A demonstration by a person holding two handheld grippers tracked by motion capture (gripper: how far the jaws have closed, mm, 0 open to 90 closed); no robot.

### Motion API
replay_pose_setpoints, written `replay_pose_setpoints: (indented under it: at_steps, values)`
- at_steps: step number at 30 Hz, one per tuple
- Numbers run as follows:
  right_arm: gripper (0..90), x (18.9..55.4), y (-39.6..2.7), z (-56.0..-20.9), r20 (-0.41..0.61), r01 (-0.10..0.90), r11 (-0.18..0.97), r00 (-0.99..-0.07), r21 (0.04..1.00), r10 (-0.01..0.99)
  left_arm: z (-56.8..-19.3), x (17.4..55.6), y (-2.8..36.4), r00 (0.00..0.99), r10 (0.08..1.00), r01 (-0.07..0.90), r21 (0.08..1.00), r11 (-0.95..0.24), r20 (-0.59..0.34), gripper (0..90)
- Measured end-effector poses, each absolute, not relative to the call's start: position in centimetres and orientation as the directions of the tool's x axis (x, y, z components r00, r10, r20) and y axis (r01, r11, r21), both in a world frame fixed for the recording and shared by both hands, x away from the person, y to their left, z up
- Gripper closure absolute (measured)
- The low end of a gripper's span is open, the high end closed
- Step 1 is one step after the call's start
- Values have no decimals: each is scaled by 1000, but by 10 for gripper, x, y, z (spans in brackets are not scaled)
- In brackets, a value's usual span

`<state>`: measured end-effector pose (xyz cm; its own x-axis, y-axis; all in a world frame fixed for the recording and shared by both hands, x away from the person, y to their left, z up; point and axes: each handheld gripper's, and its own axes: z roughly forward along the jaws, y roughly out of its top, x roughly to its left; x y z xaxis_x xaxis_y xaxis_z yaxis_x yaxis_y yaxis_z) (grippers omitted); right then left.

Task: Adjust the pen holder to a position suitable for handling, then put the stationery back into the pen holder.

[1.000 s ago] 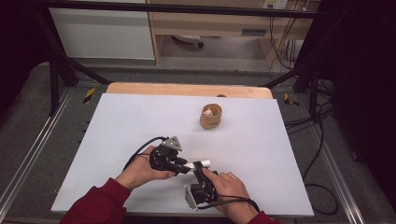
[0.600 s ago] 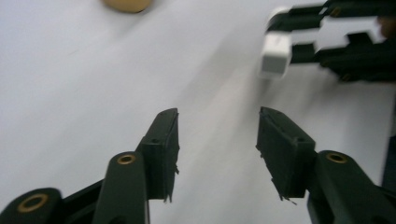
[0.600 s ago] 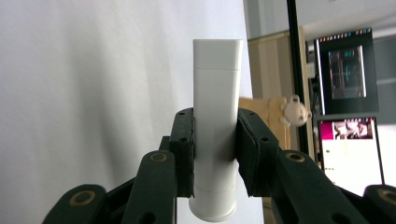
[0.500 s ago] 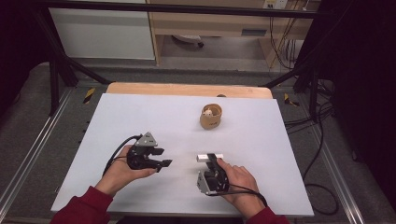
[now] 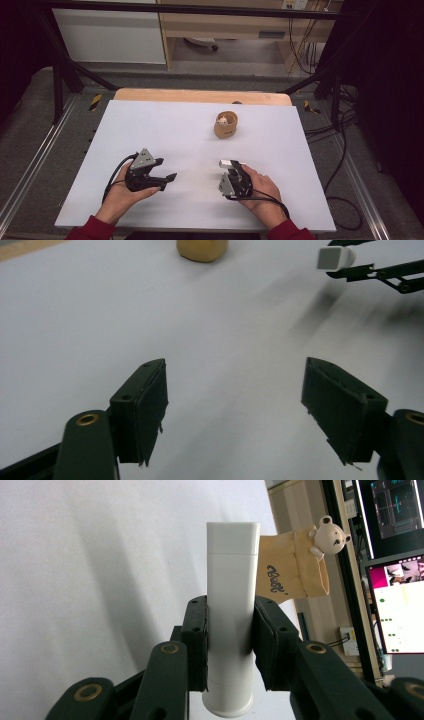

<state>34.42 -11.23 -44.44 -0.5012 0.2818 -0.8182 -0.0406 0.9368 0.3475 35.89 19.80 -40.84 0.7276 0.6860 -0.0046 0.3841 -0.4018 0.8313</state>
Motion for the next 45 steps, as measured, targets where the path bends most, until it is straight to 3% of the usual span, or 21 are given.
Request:
replay_pose_setpoints:
  at_steps: [6,9,13,18,28,45]
  values:
    - [692,348,-115,-443,-791,-13,920,-514,392,331,-414,354,207,669,743,381,871,-310,-28,176]
    - [692,352,-117,-443,-760,15,902,-532,432,373,-417,352,211,646,763,372,877,-303,-10,173]
    - [693,356,-121,-441,-729,47,882,-542,470,417,-418,351,221,626,777,374,899,-227,-64,147]
    - [693,360,-128,-437,-669,85,829,-549,552,502,-413,348,237,576,816,322,928,-187,-35,144]
    - [693,368,-149,-426,-416,162,606,-590,779,692,-413,339,253,524,850,312,939,-145,-43,83]
    - [693,372,-173,-422,-100,272,313,-588,910,803,-413,327,259,493,869,304,944,-125,-44,55]
